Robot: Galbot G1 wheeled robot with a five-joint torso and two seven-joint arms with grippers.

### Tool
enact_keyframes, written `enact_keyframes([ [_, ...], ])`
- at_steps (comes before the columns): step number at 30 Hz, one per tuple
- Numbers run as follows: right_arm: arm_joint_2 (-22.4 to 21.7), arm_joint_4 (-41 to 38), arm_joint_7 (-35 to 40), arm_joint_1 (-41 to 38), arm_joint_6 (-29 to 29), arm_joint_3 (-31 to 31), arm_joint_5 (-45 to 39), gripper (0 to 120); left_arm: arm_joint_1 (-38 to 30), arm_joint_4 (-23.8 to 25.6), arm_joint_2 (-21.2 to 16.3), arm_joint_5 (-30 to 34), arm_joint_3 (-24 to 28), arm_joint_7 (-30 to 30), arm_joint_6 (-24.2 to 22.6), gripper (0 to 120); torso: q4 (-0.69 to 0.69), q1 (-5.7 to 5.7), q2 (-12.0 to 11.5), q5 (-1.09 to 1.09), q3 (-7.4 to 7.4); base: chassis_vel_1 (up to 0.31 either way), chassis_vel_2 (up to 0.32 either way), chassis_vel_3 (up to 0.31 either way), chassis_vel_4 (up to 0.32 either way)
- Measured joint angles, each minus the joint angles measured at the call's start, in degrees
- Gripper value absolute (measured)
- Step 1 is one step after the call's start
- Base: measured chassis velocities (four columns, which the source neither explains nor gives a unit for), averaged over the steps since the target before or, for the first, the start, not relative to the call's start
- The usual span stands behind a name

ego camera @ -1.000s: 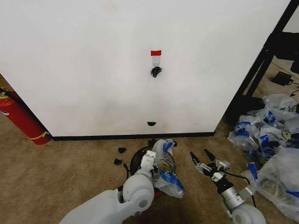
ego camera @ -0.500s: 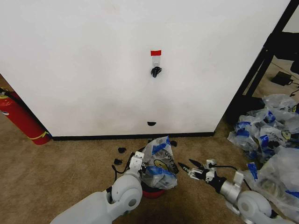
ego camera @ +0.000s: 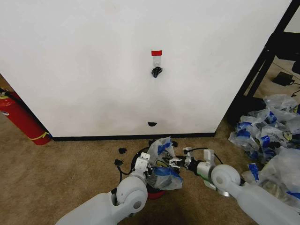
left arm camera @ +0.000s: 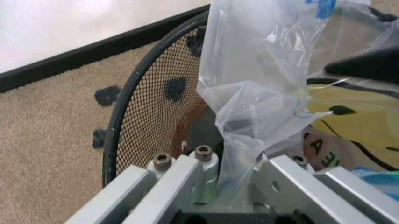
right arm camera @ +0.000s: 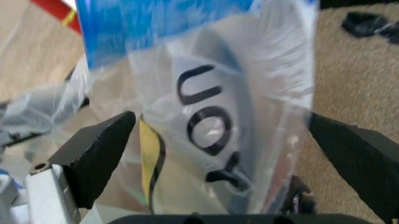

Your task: Pick up the garbage bag from the wall and place it over the trash bin.

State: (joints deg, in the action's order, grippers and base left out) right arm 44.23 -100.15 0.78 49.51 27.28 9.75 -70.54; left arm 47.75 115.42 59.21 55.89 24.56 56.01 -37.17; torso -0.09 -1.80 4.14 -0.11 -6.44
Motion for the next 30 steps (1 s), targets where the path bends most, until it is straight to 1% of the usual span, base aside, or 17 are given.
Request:
enact_keyframes([
  [1, -0.05, 0.07, 0.28, -1.02, 1.23, 0.83, -0.34, 100, -0.08, 0.04, -0.03, 0.00, 0.02, -0.09, 0.00, 0, 0.00, 0.00, 0.00, 0.00, 0.00, 0.000, 0.000, 0.000, 0.000],
  [2, -0.05, 0.07, 0.28, -1.02, 1.23, 0.83, -0.34, 100, -0.08, 0.04, -0.03, 0.00, 0.02, -0.09, 0.00, 0, 0.00, 0.00, 0.00, 0.00, 0.00, 0.000, 0.000, 0.000, 0.000],
  [4, -0.04, 0.23, 0.93, -2.75, 3.94, 2.06, -1.06, 100, -0.17, 0.08, -0.14, 0.00, 0.03, -0.20, 0.00, 0, 0.00, 0.00, 0.00, 0.00, 0.00, 0.000, 0.000, 0.000, 0.000],
  [5, 0.27, 0.33, 1.98, -3.85, 6.24, 2.72, -2.13, 100, -0.18, 0.08, -0.17, 0.01, 0.02, -0.28, 0.01, 0, 0.00, 0.00, 0.00, -0.01, 0.00, 0.000, 0.000, 0.000, 0.000],
  [7, 0.86, 0.47, 3.29, -4.77, 8.51, 3.07, -3.90, 100, -0.16, 0.08, -0.19, 0.00, -0.05, -0.34, 0.04, 0, 0.00, 0.00, 0.00, 0.00, 0.00, 0.000, 0.000, 0.000, 0.000],
  [8, 0.86, 0.47, 3.29, -4.77, 8.51, 3.07, -3.90, 100, -0.16, 0.08, -0.19, 0.00, -0.05, -0.34, 0.04, 0, 0.00, 0.00, 0.00, 0.00, 0.00, 0.000, 0.000, 0.000, 0.000],
  [10, 1.69, 0.98, 4.14, -5.57, 10.88, 3.27, -5.10, 100, -0.01, 0.08, -0.24, -0.09, -0.14, -0.40, 0.11, 0, 0.00, 0.00, 0.00, 0.01, 0.00, 0.000, 0.000, 0.000, 0.000],
  [12, 2.23, 1.70, 4.64, -6.06, 11.90, 3.53, -5.39, 100, 0.19, 0.11, -0.34, -0.24, -0.28, -0.44, 0.17, 0, 0.00, 0.00, 0.00, 0.00, 0.00, 0.000, 0.000, 0.000, 0.000],
  [16, 3.50, 2.98, 6.53, -6.37, 13.46, 3.42, -5.97, 96, 0.74, 0.48, -0.50, -0.44, -0.60, -0.50, 0.23, 0, -0.01, 0.00, 0.00, -0.01, 0.01, 0.000, 0.000, 0.000, 0.000],
  [18, 3.93, 3.14, 8.93, -6.23, 14.67, 2.89, -7.16, 84, 1.09, 0.68, -0.60, -0.65, -0.75, -0.51, 0.26, 0, 0.00, 0.01, 0.00, -0.01, 0.01, 0.000, 0.000, 0.000, 0.000],
  [20, 3.79, 2.88, 10.19, -5.74, 14.77, 2.62, -7.76, 77, 1.32, 0.77, -0.61, -0.89, -0.88, -0.52, 0.27, 0, 0.00, 0.01, 0.01, -0.01, 0.01, 0.000, 0.000, 0.000, 0.000],
  [21, 3.79, 2.88, 10.19, -5.74, 14.77, 2.62, -7.76, 77, 1.32, 0.77, -0.61, -0.89, -0.88, -0.52, 0.27, 0, 0.00, 0.01, 0.01, -0.01, 0.01, 0.000, 0.000, 0.000, 0.000],
  [24, 3.53, 2.61, 11.23, -4.81, 14.77, 2.00, -8.32, 67, 1.55, 0.90, -0.55, -1.15, -0.92, -0.53, 0.28, 0, -0.01, 0.01, 0.00, 0.00, 0.01, 0.000, 0.000, 0.000, 0.000],
  [25, 3.44, 2.46, 11.63, -4.20, 14.77, 1.56, -8.61, 59, 1.69, 1.02, -0.49, -1.26, -0.93, -0.53, 0.28, 0, -0.01, 0.01, 0.00, 0.00, 0.01, 0.000, 0.000, 0.000, 0.000],
  [27, 3.31, 2.26, 11.91, -3.25, 14.77, 0.88, -8.65, 51, 1.91, 1.24, -0.42, -1.38, -0.95, -0.53, 0.28, 0, 0.00, 0.01, 0.01, -0.01, 0.02, 0.000, 0.000, 0.000, 0.000],
  [28, 3.31, 2.26, 11.91, -3.25, 14.77, 0.88, -8.65, 51, 1.91, 1.24, -0.42, -1.38, -0.95, -0.53, 0.28, 0, 0.00, 0.01, 0.01, -0.01, 0.02, 0.000, 0.000, 0.000, 0.000],
  [30, 3.30, 1.88, 12.23, -2.22, 14.77, 0.24, -8.66, 45, 2.06, 1.39, -0.36, -1.47, -1.01, -0.53, 0.28, 0, 0.00, 0.01, 0.01, -0.02, 0.02, 0.000, 0.000, 0.000, 0.000],
])
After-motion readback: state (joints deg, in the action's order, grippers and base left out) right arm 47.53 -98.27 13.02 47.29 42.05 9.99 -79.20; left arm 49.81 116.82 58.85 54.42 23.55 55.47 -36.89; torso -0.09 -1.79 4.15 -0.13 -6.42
